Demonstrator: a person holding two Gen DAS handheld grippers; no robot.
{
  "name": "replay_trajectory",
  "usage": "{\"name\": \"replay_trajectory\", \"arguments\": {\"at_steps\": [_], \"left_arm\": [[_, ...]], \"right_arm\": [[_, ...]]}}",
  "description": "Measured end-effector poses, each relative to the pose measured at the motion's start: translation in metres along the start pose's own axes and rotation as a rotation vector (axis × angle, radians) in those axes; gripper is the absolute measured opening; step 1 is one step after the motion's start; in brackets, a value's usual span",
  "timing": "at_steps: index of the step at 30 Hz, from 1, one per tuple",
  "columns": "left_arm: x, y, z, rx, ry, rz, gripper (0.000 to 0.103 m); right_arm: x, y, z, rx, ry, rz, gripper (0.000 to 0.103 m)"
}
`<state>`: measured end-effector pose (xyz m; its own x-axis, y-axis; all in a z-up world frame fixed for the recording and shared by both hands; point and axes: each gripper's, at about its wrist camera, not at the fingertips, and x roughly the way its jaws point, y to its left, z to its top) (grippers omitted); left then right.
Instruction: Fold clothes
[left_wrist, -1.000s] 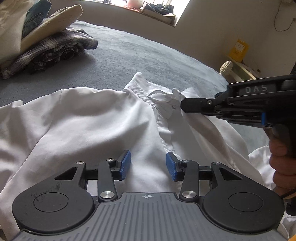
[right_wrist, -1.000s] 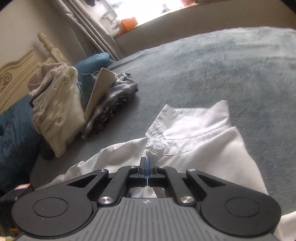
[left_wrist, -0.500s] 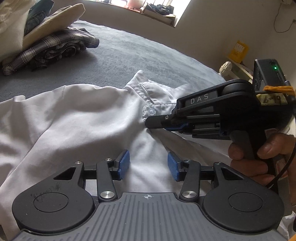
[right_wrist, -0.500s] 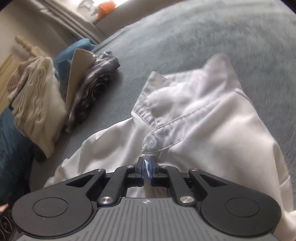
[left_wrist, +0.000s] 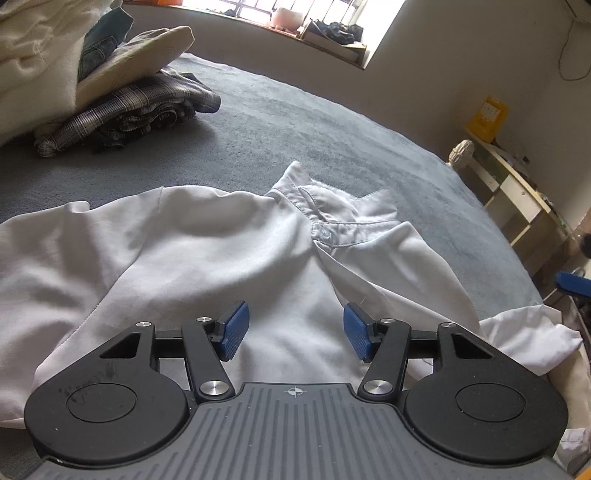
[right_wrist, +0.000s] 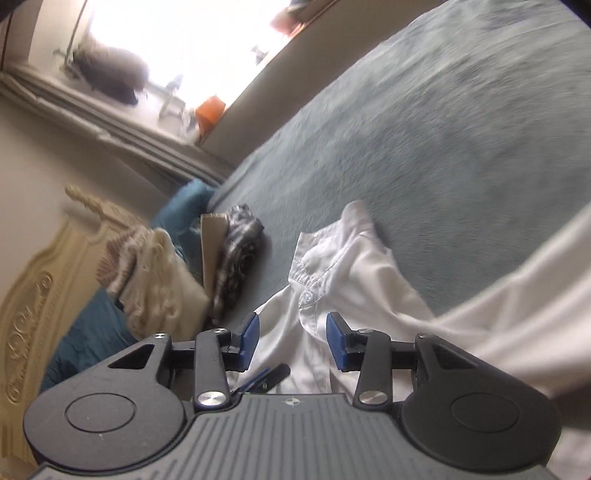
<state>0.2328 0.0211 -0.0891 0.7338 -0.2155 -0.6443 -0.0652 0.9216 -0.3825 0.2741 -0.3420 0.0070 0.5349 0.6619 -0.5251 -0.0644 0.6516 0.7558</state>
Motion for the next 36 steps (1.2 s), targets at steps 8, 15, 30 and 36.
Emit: {"name": "replay_trajectory", "arguments": {"at_steps": [8, 15, 30, 36], "left_arm": [[-0.027, -0.028, -0.012, 0.105, 0.039, -0.036, 0.057], [-0.038, -0.062, -0.048, 0.203, 0.131, -0.106, 0.057], [-0.033, -0.078, -0.093, 0.336, 0.218, -0.055, 0.057], [-0.032, -0.080, -0.096, 0.346, 0.220, -0.036, 0.057]], "right_arm": [[-0.146, -0.032, -0.074, 0.145, -0.120, -0.006, 0.043], [-0.208, -0.094, -0.143, 0.278, -0.265, -0.359, 0.043], [-0.191, -0.192, -0.162, 0.268, -0.357, -0.602, 0.044], [-0.188, -0.191, -0.164, 0.231, -0.361, -0.580, 0.005]]}}
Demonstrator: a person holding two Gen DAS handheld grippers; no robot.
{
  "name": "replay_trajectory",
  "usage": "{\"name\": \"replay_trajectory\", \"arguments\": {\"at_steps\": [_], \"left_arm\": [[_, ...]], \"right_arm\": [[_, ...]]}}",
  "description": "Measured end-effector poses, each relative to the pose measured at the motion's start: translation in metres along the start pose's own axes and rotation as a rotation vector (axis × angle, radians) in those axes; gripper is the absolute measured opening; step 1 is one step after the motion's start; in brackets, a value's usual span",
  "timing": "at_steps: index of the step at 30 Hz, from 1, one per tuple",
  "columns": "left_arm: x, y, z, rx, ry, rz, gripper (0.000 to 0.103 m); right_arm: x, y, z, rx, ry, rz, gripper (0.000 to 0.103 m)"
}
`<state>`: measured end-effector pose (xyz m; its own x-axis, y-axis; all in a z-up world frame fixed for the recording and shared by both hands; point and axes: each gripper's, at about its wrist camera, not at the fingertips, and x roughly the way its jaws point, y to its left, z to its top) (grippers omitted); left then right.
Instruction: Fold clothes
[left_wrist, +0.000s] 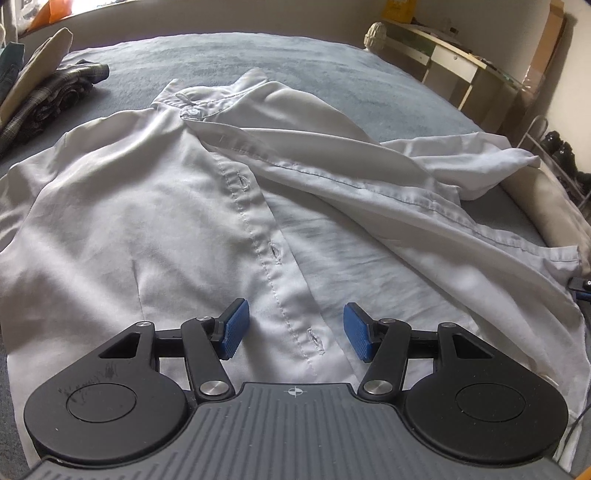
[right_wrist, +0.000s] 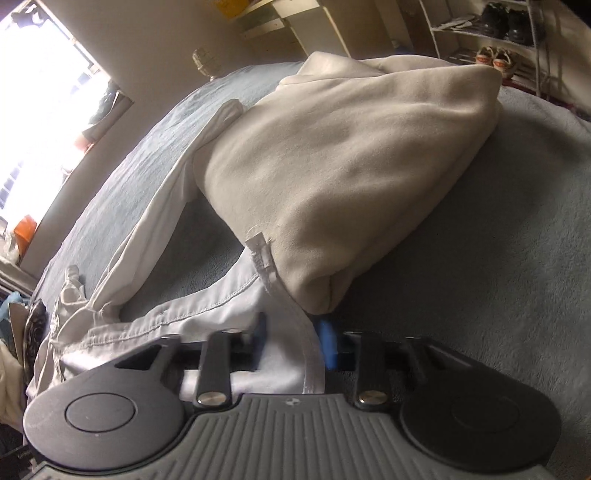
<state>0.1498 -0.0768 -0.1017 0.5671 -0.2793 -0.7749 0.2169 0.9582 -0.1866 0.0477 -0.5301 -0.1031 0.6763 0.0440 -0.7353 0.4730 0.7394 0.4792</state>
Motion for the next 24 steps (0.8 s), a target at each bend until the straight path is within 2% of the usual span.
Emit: {"name": "replay_trajectory", "arguments": {"at_steps": [6, 9, 17, 21, 24], "left_arm": [[0.000, 0.001, -0.001, -0.010, -0.001, 0.003, 0.057], [-0.001, 0.005, 0.000, -0.039, -0.002, -0.004, 0.057], [-0.020, 0.025, -0.001, -0.173, -0.054, -0.005, 0.056], [-0.035, 0.036, -0.002, -0.228, -0.062, -0.056, 0.056], [-0.045, 0.048, -0.006, -0.313, -0.047, -0.133, 0.056]], "right_arm": [[-0.028, 0.018, -0.003, -0.020, -0.018, 0.141, 0.001], [-0.050, 0.047, -0.008, -0.102, -0.008, 0.243, 0.001], [-0.101, 0.158, -0.055, -0.537, 0.111, 0.480, 0.001], [-0.114, 0.205, -0.101, -0.745, 0.228, 0.583, 0.001], [-0.120, 0.231, -0.149, -0.902, 0.310, 0.624, 0.001]]}}
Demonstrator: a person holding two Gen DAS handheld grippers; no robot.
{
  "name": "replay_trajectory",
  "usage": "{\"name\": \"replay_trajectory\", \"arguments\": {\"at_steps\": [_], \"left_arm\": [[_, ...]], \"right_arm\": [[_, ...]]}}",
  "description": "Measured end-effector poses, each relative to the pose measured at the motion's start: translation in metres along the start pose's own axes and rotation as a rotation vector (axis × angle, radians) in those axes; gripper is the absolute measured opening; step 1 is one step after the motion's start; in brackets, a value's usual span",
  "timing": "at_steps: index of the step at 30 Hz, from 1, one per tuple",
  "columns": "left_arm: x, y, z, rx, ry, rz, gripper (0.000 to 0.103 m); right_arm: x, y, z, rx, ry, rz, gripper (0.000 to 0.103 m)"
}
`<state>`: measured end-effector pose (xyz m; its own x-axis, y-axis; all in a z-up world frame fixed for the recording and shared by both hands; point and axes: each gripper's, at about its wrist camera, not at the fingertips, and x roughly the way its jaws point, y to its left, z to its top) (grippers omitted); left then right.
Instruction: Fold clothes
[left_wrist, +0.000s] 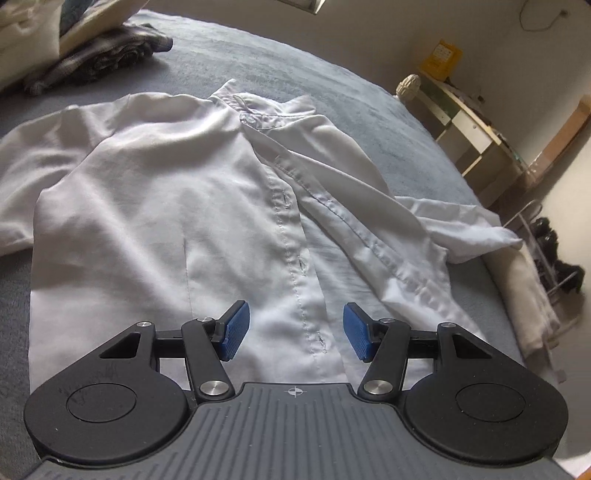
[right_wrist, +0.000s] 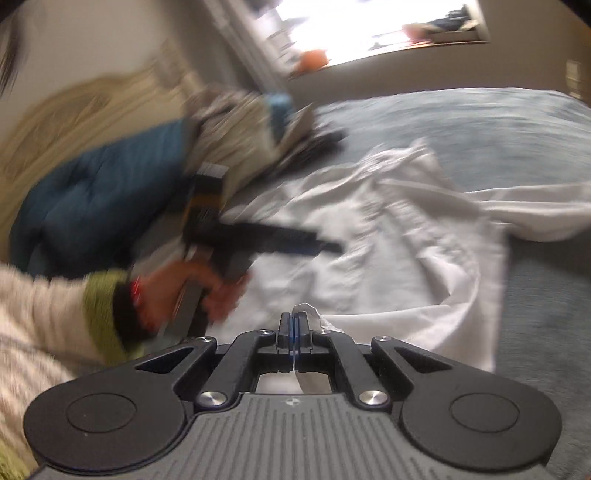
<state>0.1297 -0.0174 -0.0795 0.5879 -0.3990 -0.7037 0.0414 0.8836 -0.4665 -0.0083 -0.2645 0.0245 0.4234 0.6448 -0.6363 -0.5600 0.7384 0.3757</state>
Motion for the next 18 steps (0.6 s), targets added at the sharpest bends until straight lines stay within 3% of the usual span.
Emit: {"name": "replay_trajectory", "arguments": {"at_steps": [6, 10, 12, 14, 18], "left_arm": [[-0.016, 0.009, -0.011, -0.067, 0.055, -0.092, 0.056], [-0.020, 0.005, -0.025, -0.056, 0.103, -0.117, 0.056], [-0.022, 0.001, -0.031, -0.027, 0.125, -0.120, 0.056], [-0.024, -0.005, -0.037, 0.015, 0.140, -0.126, 0.056], [-0.030, -0.020, -0.053, 0.117, 0.170, -0.146, 0.056]], "right_arm": [[0.053, 0.052, -0.033, -0.179, 0.197, 0.060, 0.001], [0.078, 0.070, -0.063, -0.266, 0.319, 0.038, 0.002], [0.091, 0.070, -0.073, -0.259, 0.373, -0.014, 0.004], [0.094, 0.060, -0.076, -0.167, 0.407, 0.000, 0.006], [0.079, 0.046, -0.071, 0.012, 0.366, 0.090, 0.036]]}}
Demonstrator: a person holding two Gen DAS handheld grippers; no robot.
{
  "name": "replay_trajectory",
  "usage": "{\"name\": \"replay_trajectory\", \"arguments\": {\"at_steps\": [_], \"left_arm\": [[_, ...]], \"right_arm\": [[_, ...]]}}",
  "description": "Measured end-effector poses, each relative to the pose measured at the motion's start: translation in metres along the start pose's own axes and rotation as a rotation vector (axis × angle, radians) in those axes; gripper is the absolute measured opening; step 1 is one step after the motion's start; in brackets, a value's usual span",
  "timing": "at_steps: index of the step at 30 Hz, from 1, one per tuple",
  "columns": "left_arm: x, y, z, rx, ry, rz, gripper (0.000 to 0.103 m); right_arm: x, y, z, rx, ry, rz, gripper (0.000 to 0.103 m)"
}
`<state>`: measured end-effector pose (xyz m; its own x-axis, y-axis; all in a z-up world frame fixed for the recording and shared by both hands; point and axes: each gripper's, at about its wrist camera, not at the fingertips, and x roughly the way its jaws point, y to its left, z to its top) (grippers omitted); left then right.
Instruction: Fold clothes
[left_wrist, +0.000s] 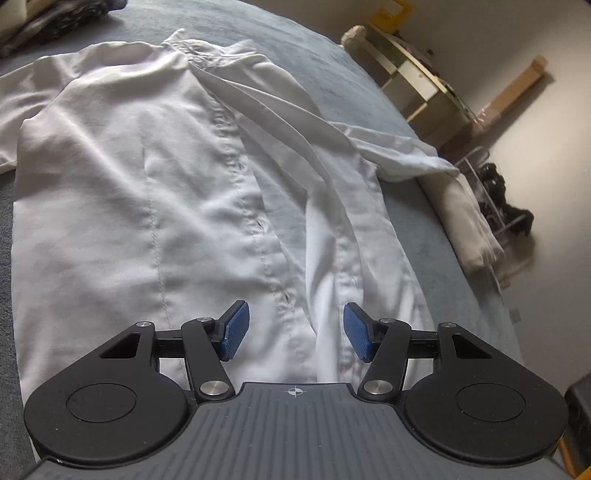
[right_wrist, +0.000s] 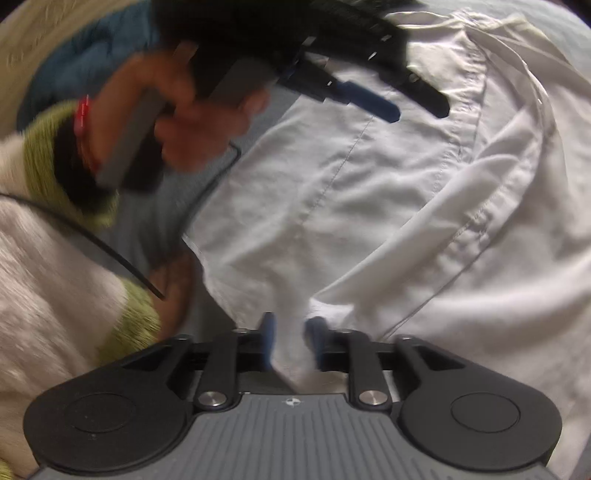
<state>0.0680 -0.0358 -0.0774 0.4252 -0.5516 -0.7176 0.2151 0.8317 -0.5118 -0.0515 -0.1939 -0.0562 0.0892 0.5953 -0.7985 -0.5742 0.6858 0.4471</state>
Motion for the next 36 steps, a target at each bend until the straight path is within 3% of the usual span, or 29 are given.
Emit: {"name": "replay_trajectory", "arguments": {"at_steps": [6, 12, 20, 24, 29, 34, 36], "left_arm": [[0.003, -0.017, -0.034, 0.094, 0.077, -0.022, 0.056], [-0.006, -0.022, -0.057, 0.144, 0.087, -0.072, 0.055], [-0.030, -0.043, -0.082, 0.320, 0.066, -0.146, 0.054], [-0.026, -0.064, -0.100, 0.466, 0.120, -0.177, 0.054], [-0.001, -0.080, -0.119, 0.609, 0.206, -0.101, 0.054], [0.013, -0.079, -0.129, 0.652, 0.225, -0.028, 0.051], [0.010, -0.076, -0.126, 0.635, 0.213, -0.022, 0.042]], "right_arm": [[-0.034, -0.023, -0.017, 0.172, -0.030, 0.184, 0.037], [-0.039, -0.068, -0.029, 0.443, -0.120, 0.104, 0.037], [-0.007, -0.119, -0.049, 0.767, -0.160, 0.126, 0.034], [0.003, -0.124, -0.049, 0.802, -0.181, 0.153, 0.032], [0.002, -0.123, -0.047, 0.813, -0.200, 0.171, 0.032], [0.010, -0.121, -0.045, 0.823, -0.193, 0.192, 0.032], [0.011, -0.120, -0.044, 0.819, -0.197, 0.198, 0.032]]}}
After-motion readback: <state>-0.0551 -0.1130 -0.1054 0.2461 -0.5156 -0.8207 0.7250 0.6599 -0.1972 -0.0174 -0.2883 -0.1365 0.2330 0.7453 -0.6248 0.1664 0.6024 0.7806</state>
